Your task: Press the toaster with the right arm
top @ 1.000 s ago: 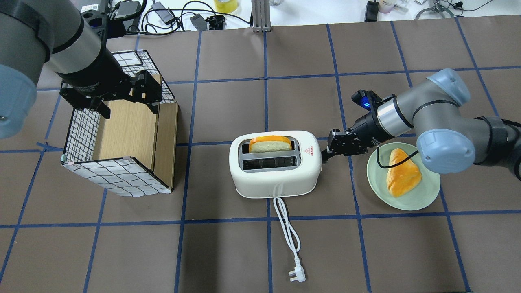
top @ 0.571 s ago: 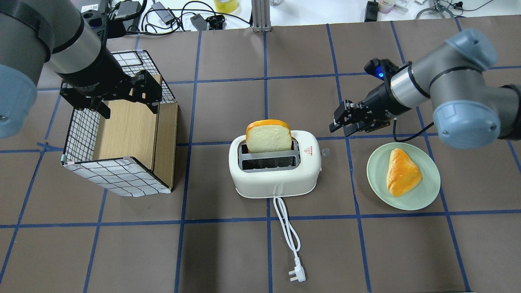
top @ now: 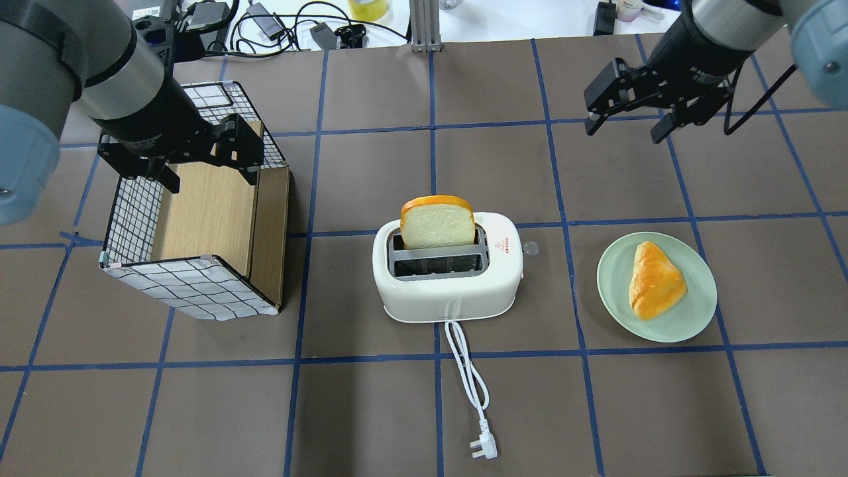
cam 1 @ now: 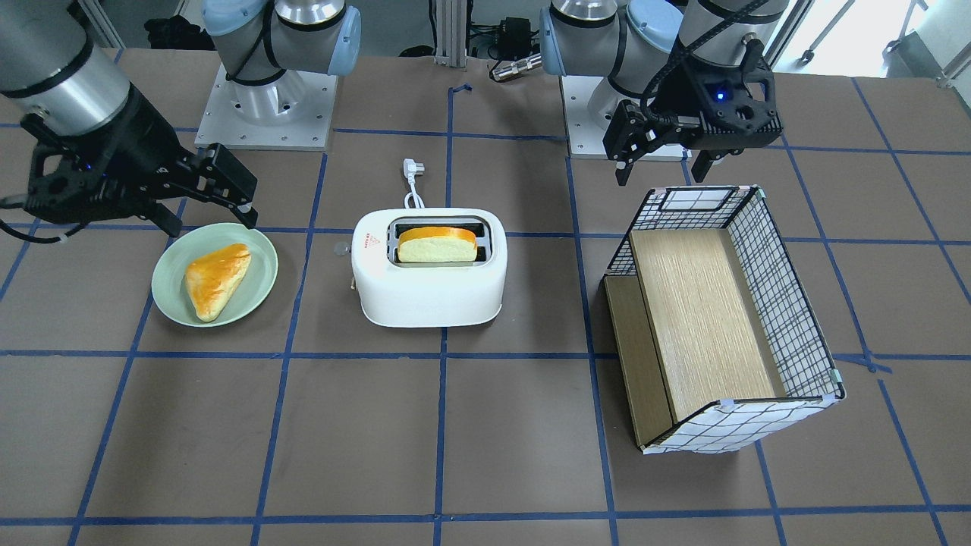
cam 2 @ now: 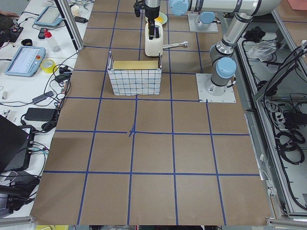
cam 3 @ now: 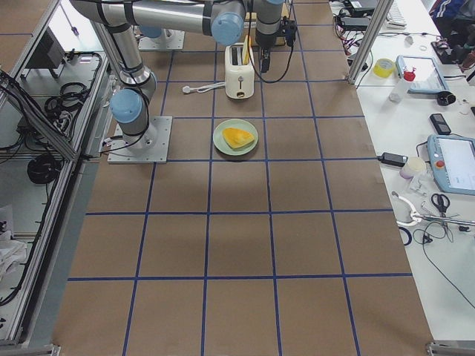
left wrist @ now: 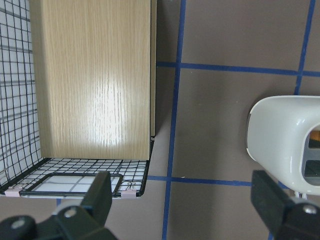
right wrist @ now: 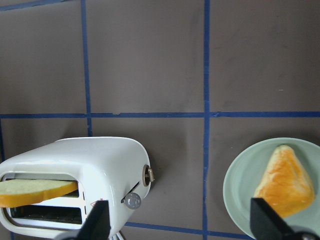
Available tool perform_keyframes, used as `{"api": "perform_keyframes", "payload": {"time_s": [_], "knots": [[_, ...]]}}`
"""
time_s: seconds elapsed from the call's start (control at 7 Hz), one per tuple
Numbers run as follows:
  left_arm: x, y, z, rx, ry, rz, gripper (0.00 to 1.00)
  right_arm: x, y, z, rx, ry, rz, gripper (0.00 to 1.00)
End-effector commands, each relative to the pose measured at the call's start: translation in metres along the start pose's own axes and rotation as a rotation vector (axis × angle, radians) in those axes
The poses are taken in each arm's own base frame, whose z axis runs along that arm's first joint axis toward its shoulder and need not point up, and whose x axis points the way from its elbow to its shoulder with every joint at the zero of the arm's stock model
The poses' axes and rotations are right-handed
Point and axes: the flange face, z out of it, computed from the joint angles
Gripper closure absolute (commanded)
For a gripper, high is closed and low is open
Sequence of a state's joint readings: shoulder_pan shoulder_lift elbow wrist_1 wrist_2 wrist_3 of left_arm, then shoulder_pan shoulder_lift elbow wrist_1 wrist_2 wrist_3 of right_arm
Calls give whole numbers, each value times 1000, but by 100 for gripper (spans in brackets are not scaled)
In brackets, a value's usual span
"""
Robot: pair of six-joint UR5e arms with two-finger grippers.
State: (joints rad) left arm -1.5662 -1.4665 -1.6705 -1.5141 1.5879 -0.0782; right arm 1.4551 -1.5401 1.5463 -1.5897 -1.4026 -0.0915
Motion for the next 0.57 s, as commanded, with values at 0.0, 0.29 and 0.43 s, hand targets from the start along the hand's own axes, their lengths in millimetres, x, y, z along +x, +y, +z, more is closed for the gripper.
{"api": "perform_keyframes", "payload": {"time_s": [0.0,0.29,0.43], "knots": [[0,0,0,0,-1,0,0,-32,7,-21,21,172,-1,0],[0,0,0,0,0,0,0,-40,7,-17,39,169,-15,0],[0,0,0,0,0,0,0,-40,6,-16,52,169,-17,0]]}}
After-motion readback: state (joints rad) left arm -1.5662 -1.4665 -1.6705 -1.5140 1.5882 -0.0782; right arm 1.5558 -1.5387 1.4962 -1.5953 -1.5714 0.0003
